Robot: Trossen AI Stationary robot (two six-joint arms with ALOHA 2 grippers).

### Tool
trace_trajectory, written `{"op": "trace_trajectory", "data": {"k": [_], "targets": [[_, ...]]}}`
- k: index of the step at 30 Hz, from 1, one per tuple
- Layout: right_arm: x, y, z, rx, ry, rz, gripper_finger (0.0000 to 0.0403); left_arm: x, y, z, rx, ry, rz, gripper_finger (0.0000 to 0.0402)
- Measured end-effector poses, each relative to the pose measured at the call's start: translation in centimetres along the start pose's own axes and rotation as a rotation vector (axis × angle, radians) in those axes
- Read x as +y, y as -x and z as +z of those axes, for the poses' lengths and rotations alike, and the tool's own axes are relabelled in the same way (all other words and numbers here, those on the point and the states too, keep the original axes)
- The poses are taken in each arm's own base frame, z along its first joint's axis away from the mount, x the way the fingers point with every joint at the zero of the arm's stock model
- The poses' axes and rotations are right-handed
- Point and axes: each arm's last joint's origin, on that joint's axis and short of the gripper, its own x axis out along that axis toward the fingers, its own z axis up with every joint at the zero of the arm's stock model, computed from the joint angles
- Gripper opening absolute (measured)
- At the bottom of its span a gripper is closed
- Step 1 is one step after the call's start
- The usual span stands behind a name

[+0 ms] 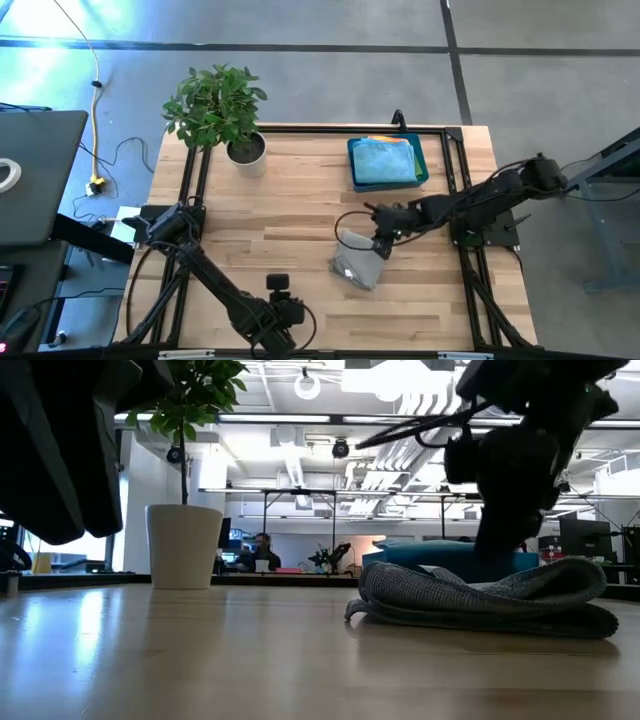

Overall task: Fold microfiber towels
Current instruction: Put the gray microfiber cloth into the blue bin

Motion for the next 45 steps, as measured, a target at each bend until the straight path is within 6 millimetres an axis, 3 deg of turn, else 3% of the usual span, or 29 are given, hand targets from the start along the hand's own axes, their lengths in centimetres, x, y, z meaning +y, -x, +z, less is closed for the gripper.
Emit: {"op": "trace_trajectory", "data": {"k": [9,21,26,33,38,42,45], "targets": [[-0.8,-1.8,-0.3,0.057,0.013,0.069,0.0219,0.8,-0.6,0.7,0.036,0.025,-0.016,0.0094],[-0.9,-5.3,-0.2,0.069,0.099,0.064,0.0222,2.1,-1.3,1.7,0.058,0.034,-0.016,0.0094],[-0.7,-5.2,-0.4,0.041,0.113,0.03,0.0168,2.1,-1.3,1.6,0.059,0.032,-0.015,0.0094],[-0.2,-5.2,-0.8,0.01,0.137,-0.003,0.0019,2.1,-1.3,1.6,0.06,0.031,-0.015,0.0094],[0.2,-4.8,-0.1,0.016,0.137,-0.01,0.0017,2.1,-1.3,1.6,0.06,0.031,-0.014,0.0094],[1.0,-3.7,1.7,0.093,0.295,-0.087,0.0004,2.1,-1.3,1.6,0.062,0.03,-0.012,0.0094],[1.4,-1.9,3.4,0.141,0.424,-0.253,0.0005,2.1,-1.3,1.6,0.062,0.03,-0.012,0.0094]]}}
